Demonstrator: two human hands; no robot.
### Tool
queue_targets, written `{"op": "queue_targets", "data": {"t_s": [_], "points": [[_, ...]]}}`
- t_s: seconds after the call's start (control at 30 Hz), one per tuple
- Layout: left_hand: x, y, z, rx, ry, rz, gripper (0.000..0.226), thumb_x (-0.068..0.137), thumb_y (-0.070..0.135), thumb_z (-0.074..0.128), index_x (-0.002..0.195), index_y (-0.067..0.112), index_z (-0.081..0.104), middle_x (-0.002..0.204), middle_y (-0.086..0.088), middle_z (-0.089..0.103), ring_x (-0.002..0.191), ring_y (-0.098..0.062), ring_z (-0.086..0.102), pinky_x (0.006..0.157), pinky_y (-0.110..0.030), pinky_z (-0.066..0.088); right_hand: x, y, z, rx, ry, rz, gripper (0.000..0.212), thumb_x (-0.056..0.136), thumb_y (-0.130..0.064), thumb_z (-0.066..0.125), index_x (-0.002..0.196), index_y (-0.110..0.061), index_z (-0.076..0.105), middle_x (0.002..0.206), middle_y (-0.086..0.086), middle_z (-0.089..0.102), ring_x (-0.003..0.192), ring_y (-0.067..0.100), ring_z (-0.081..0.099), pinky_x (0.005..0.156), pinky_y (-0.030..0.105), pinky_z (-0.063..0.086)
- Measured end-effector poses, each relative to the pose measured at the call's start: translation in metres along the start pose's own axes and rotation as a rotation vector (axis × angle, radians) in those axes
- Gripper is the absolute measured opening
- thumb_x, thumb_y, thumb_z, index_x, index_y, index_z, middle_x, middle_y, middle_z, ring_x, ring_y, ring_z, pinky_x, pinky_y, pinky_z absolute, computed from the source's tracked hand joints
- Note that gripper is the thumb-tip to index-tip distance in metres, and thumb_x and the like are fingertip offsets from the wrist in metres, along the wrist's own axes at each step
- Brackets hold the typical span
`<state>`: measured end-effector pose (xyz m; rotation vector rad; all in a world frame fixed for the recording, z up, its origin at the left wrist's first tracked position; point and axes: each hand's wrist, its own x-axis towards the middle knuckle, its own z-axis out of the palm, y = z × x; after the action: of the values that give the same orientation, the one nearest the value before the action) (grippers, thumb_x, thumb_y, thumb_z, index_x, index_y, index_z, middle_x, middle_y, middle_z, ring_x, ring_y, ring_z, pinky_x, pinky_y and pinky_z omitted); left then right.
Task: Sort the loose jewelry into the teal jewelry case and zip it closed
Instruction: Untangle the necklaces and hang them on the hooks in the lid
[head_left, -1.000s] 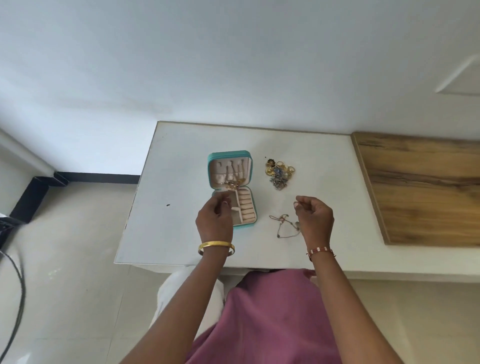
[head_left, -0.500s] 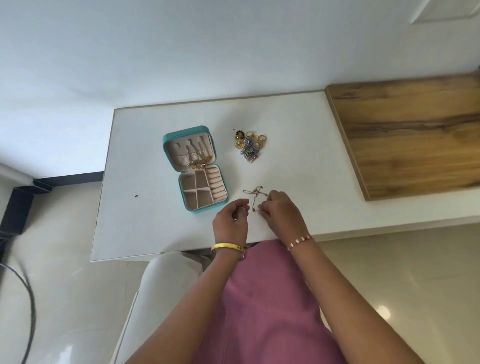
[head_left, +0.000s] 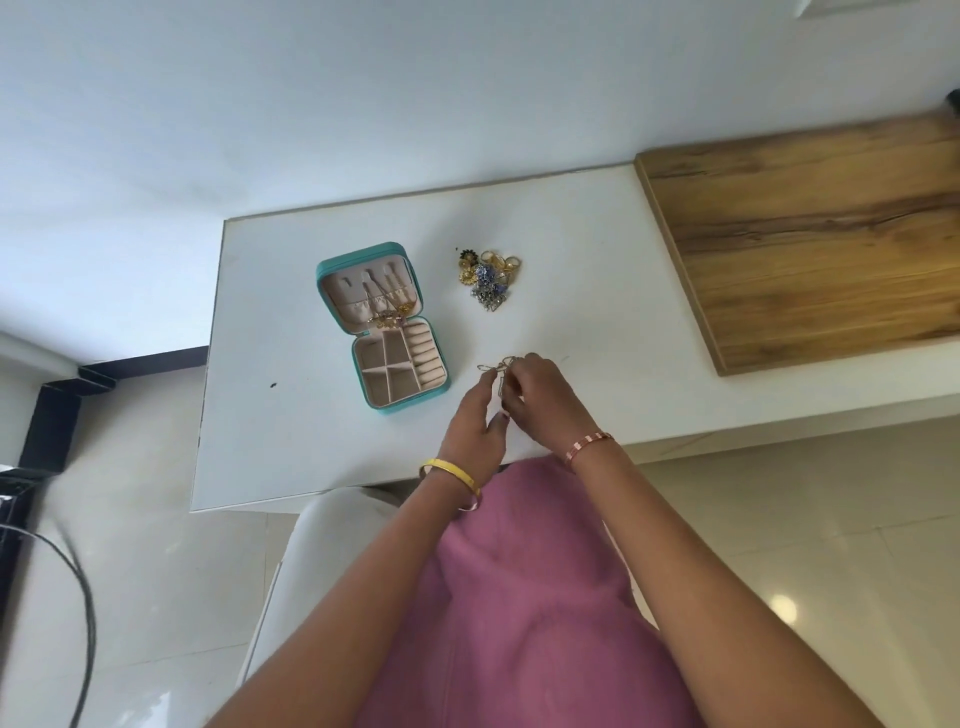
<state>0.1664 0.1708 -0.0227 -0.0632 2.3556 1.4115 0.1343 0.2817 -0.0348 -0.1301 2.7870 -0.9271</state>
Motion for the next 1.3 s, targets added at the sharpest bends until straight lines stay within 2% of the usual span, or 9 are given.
{"op": "queue_targets", "data": {"t_s": [0.13, 0.27, 0.43, 0.6, 0.77, 0.9, 1.07, 1.23, 1.3], "points": [[-0.003, 0.012, -0.013, 0.088, 0.047, 0.088, 0.049, 0.089, -0.006, 0.037, 0.136, 0.009, 0.041, 0.139, -0.008, 0.046, 0.129, -0.022, 0.041, 0.107, -0.023, 0.028, -0.012, -0.032, -0.030, 0.440, 0.004, 0.061, 0.009, 0.091, -0.008, 0.047, 0.082, -0.009, 0.050, 0.072, 0.003, 0.050, 0.065, 0.015, 0.043, 0.054, 0.012, 0.033], [-0.014, 0.034, -0.027, -0.028, 0.233, 0.132, 0.036, 0.088, -0.006, 0.041, 0.114, 0.007, 0.062, 0.116, -0.009, 0.064, 0.109, -0.025, 0.057, 0.090, -0.018, 0.038, -0.023, -0.060, -0.056, 0.715, 0.049, 0.123, 0.019, 0.090, -0.008, 0.047, 0.075, -0.019, 0.051, 0.078, 0.008, 0.056, 0.069, 0.015, 0.049, 0.061, 0.018, 0.040], [-0.027, 0.054, -0.050, -0.057, 0.335, 0.202, 0.020, 0.089, 0.007, 0.052, 0.101, 0.004, 0.068, 0.095, -0.012, 0.070, 0.081, -0.017, 0.058, 0.065, -0.015, 0.038, -0.040, -0.088, -0.081, 0.897, 0.095, 0.085, 0.023, 0.091, -0.009, 0.045, 0.073, -0.018, 0.056, 0.073, 0.003, 0.060, 0.069, 0.013, 0.054, 0.066, 0.025, 0.043], [-0.054, 0.064, -0.069, -0.216, 0.359, 0.269, 0.016, 0.088, 0.008, 0.056, 0.093, -0.001, 0.069, 0.082, -0.006, 0.067, 0.063, 0.002, 0.060, 0.065, 0.000, 0.044, -0.057, -0.108, -0.097, 1.081, 0.185, 0.054, 0.023, 0.093, -0.010, 0.043, 0.076, -0.017, 0.056, 0.076, 0.004, 0.063, 0.074, 0.018, 0.058, 0.067, 0.027, 0.046], [-0.079, 0.064, -0.081, -0.320, 0.245, 0.250, 0.018, 0.087, -0.003, 0.053, 0.101, -0.006, 0.065, 0.085, -0.009, 0.064, 0.052, 0.006, 0.060, 0.063, -0.009, 0.052, -0.074, -0.123, -0.099, 1.220, 0.272, 0.083, 0.024, 0.095, -0.009, 0.038, 0.076, -0.018, 0.050, 0.081, 0.008, 0.064, 0.077, 0.020, 0.060, 0.068, 0.028, 0.047], [-0.095, 0.066, -0.091, -0.338, 0.138, 0.194, 0.015, 0.090, 0.000, 0.050, 0.095, -0.004, 0.064, 0.065, -0.004, 0.061, 0.046, 0.002, 0.058, 0.056, -0.011, 0.053, -0.084, -0.134, -0.100, 1.255, 0.306, 0.109, 0.022, 0.095, -0.007, 0.034, 0.079, -0.016, 0.045, 0.075, 0.011, 0.064, 0.070, 0.023, 0.062, 0.069, 0.032, 0.049], [-0.114, 0.070, -0.096, -0.609, 0.014, 0.061, 0.021, 0.093, 0.003, 0.046, 0.078, 0.008, 0.059, 0.057, -0.002, 0.059, 0.040, -0.008, 0.054, 0.052, -0.023, 0.054, -0.096, -0.146, -0.098, 1.237, 0.339, 0.134, 0.019, 0.095, -0.007, 0.035, 0.080, -0.013, 0.046, 0.067, 0.012, 0.059, 0.062, 0.024, 0.058, 0.065, 0.034, 0.052], [-0.124, 0.070, -0.101, -0.957, -0.074, 0.010, 0.017, 0.093, 0.004, 0.044, 0.083, 0.008, 0.057, 0.049, 0.002, 0.059, 0.040, -0.009, 0.053, 0.048, -0.021, 0.051, -0.108, -0.152, -0.076, 0.823, 0.355, 0.230, 0.002, 0.090, -0.013, 0.051, 0.091, -0.012, 0.051, 0.089, 0.011, 0.061, 0.075, 0.020, 0.057, 0.070, 0.033, 0.049], [-0.127, 0.070, -0.103, -1.060, -0.050, 0.002, 0.017, 0.093, 0.005, 0.043, 0.084, 0.009, 0.057, 0.049, 0.002, 0.058, 0.041, -0.008, 0.053, 0.047, -0.020, 0.050, -0.116, -0.153, -0.061, 0.780, 0.343, 0.270, 0.008, 0.089, -0.017, 0.055, 0.094, -0.012, 0.052, 0.093, 0.009, 0.059, 0.079, 0.019, 0.055, 0.069, 0.030, 0.045]]}}
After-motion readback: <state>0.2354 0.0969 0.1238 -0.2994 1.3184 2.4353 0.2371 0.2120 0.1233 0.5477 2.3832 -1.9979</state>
